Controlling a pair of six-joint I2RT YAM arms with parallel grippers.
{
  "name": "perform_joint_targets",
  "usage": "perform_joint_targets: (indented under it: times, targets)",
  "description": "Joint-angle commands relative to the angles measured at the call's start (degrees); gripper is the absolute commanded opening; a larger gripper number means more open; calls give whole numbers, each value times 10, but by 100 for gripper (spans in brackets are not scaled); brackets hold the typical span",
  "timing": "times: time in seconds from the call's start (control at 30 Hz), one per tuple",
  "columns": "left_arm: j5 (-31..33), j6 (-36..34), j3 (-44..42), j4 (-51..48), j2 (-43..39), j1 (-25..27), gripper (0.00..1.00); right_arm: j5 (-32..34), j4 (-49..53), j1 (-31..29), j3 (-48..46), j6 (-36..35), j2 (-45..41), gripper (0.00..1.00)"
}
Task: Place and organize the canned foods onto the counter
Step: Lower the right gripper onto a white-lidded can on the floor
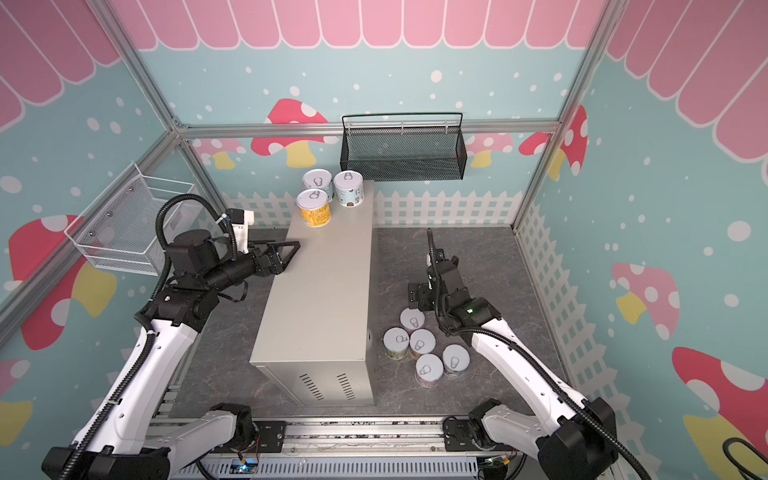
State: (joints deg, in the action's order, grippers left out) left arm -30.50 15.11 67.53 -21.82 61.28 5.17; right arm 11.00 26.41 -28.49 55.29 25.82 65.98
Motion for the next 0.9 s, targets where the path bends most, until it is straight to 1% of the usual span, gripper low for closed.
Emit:
perform_joint_targets:
  times: [0.0, 0.13, 0.33, 0.5, 0.6, 0.67, 0.77, 0.87]
  targets:
    - [-15, -36, -11, 1, -20, -4, 99, -7, -14, 2, -2, 18, 28, 99]
    - [-36, -44, -4, -7, -15, -6, 99, 4, -4, 2, 11, 15, 35, 99]
    - [-36, -33, -9, 3, -23, -8, 99, 4, 12, 2, -3, 11, 4, 99]
    - [-1, -25, -13, 16, -39, -5, 99, 6, 46, 1, -11, 38, -1, 99]
    - [1, -20, -4, 5, -33, -5, 99, 6, 45, 2, -26, 52, -6, 99]
    - [2, -21, 5, -7, -29, -5, 99, 0, 36, 1, -36, 49, 0, 99]
    - [11, -24, 23, -28, -19, -2, 99, -24, 22, 1, -32, 26, 31, 99]
    - [-4, -26, 37, -44, 3, -2, 99, -43, 19, 0, -21, 15, 67, 99]
